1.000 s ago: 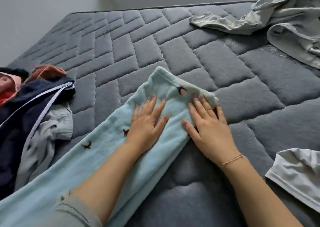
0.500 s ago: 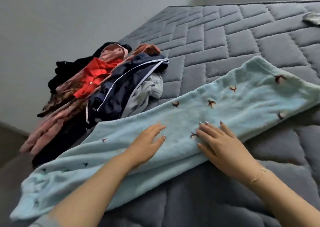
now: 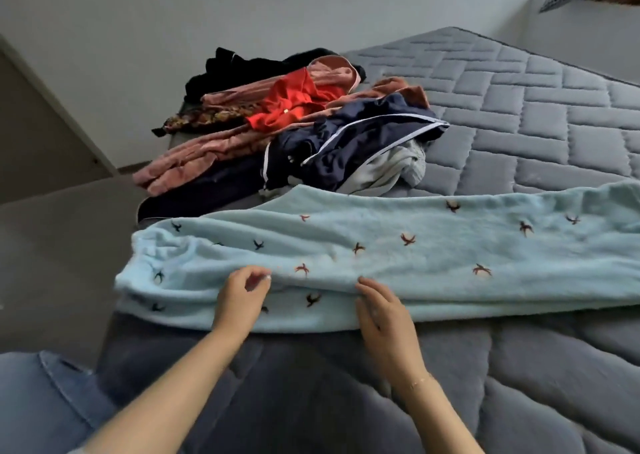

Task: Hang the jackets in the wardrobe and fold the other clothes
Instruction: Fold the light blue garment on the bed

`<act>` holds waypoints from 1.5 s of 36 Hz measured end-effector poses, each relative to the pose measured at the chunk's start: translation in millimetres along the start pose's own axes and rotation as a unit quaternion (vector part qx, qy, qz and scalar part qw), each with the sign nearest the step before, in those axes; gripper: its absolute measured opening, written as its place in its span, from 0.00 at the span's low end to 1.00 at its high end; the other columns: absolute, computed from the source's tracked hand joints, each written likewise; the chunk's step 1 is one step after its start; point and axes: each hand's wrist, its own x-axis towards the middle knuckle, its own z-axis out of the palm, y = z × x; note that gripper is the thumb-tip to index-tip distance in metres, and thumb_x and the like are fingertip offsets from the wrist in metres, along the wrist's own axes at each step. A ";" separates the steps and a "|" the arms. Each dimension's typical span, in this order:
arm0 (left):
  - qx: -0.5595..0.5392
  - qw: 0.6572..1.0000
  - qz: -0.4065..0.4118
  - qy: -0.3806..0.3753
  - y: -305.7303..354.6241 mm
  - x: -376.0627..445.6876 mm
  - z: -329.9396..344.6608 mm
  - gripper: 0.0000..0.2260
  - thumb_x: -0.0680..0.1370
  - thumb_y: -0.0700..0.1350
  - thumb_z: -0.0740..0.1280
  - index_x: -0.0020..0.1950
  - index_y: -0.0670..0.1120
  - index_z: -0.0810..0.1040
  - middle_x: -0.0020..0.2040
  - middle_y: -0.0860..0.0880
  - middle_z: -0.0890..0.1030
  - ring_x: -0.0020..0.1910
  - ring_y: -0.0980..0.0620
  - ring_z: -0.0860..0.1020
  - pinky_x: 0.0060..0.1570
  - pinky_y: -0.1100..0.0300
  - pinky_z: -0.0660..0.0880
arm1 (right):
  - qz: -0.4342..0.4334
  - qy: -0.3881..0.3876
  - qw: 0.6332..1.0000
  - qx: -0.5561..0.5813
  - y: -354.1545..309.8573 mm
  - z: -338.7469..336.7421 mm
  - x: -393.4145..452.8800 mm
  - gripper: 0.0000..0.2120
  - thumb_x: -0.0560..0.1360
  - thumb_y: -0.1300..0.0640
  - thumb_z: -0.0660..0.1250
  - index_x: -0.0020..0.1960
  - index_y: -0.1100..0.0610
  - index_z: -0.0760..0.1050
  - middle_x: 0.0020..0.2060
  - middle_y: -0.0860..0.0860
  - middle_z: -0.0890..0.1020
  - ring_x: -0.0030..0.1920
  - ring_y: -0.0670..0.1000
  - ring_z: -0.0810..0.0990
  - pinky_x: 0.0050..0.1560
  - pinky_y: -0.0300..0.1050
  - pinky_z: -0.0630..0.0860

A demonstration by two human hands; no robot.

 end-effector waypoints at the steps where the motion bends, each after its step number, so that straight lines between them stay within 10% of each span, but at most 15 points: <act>1: -0.055 0.996 -0.070 0.021 -6.8 2.5 -9.9 0.03 0.78 0.39 0.67 0.49 0.46 0.79 0.46 0.49 0.79 0.50 0.48 0.78 0.53 0.57 0.73 | 0.033 0.018 0.996 0.083 -13.3 11.5 -1.1 0.12 0.78 0.64 0.63 0.58 0.55 0.79 0.61 0.46 0.79 0.63 0.43 0.75 0.66 0.37 0.68; 4: -0.319 0.906 -0.273 0.054 -22.8 9.9 -34.3 0.02 0.79 0.36 0.64 0.52 0.40 0.75 0.40 0.46 0.74 0.40 0.52 0.75 0.47 0.60 0.74 | 0.185 0.035 0.937 0.295 -45.1 46.3 -4.5 0.11 0.78 0.66 0.63 0.52 0.53 0.81 0.52 0.49 0.83 0.53 0.45 0.81 0.52 0.35 0.76; 7: -0.481 0.782 -0.394 0.042 -36.9 15.6 -51.5 0.11 0.81 0.39 0.63 0.63 0.41 0.71 0.55 0.41 0.73 0.56 0.48 0.75 0.62 0.57 0.71 | 0.337 0.008 0.816 0.469 -60.6 77.6 -4.3 0.13 0.80 0.67 0.59 0.63 0.64 0.75 0.57 0.58 0.80 0.55 0.50 0.80 0.53 0.38 0.78; 12: -0.534 0.744 -0.393 0.082 -62.9 34.8 -66.6 0.21 0.81 0.42 0.63 0.72 0.39 0.65 0.73 0.42 0.67 0.72 0.47 0.66 0.71 0.56 0.62 | 0.391 0.055 0.669 0.630 -71.2 99.9 6.9 0.17 0.82 0.67 0.50 0.69 0.65 0.64 0.63 0.63 0.74 0.57 0.58 0.77 0.59 0.46 0.75; 22: -0.603 0.744 -0.255 0.133 -74.6 54.9 -97.5 0.17 0.78 0.39 0.65 0.67 0.49 0.73 0.62 0.49 0.79 0.59 0.51 0.78 0.44 0.61 0.77 | 0.427 0.087 0.653 0.620 -95.6 127.8 31.9 0.12 0.81 0.66 0.54 0.60 0.60 0.72 0.56 0.57 0.78 0.56 0.56 0.77 0.59 0.51 0.73; 32: -0.664 0.663 -0.322 0.128 -86.9 41.6 -112.5 0.17 0.74 0.36 0.61 0.58 0.51 0.79 0.56 0.47 0.82 0.55 0.46 0.81 0.55 0.53 0.77 | 0.431 0.132 0.557 0.698 -117.2 123.0 42.3 0.15 0.73 0.62 0.66 0.60 0.55 0.77 0.55 0.57 0.83 0.57 0.58 0.79 0.54 0.57 0.76; 37: -0.657 0.692 -0.286 0.090 -102.2 63.6 -129.4 0.18 0.76 0.50 0.70 0.66 0.54 0.74 0.58 0.48 0.81 0.56 0.48 0.80 0.57 0.50 0.76 | 0.432 0.250 0.559 0.662 -104.4 94.0 50.1 0.17 0.75 0.60 0.67 0.64 0.57 0.75 0.58 0.56 0.81 0.59 0.57 0.79 0.64 0.53 0.73; 44: -0.641 0.727 -0.233 0.076 -126.0 76.8 -129.2 0.18 0.80 0.43 0.64 0.70 0.54 0.71 0.64 0.50 0.78 0.61 0.50 0.78 0.57 0.52 0.75 | 0.427 0.365 0.634 0.531 -70.5 35.2 37.2 0.12 0.75 0.63 0.68 0.58 0.59 0.74 0.63 0.57 0.77 0.62 0.56 0.76 0.58 0.51 0.76; 50: -0.517 0.745 -0.354 0.229 -140.8 71.8 -119.8 0.19 0.75 0.35 0.68 0.66 0.43 0.76 0.59 0.47 0.79 0.57 0.48 0.79 0.49 0.54 0.79 | 0.469 0.391 0.697 0.377 -59.4 45.9 5.8 0.06 0.76 0.63 0.68 0.45 0.61 0.71 0.60 0.62 0.76 0.54 0.57 0.78 0.50 0.52 0.79; 54: -0.470 0.762 -0.317 0.313 -135.6 71.0 -125.9 0.22 0.67 0.31 0.73 0.61 0.38 0.77 0.52 0.49 0.80 0.49 0.54 0.79 0.47 0.62 0.76 | 0.448 0.373 0.709 0.396 -66.3 54.0 -1.2 0.14 0.77 0.64 0.66 0.61 0.67 0.71 0.52 0.59 0.79 0.52 0.54 0.78 0.55 0.51 0.78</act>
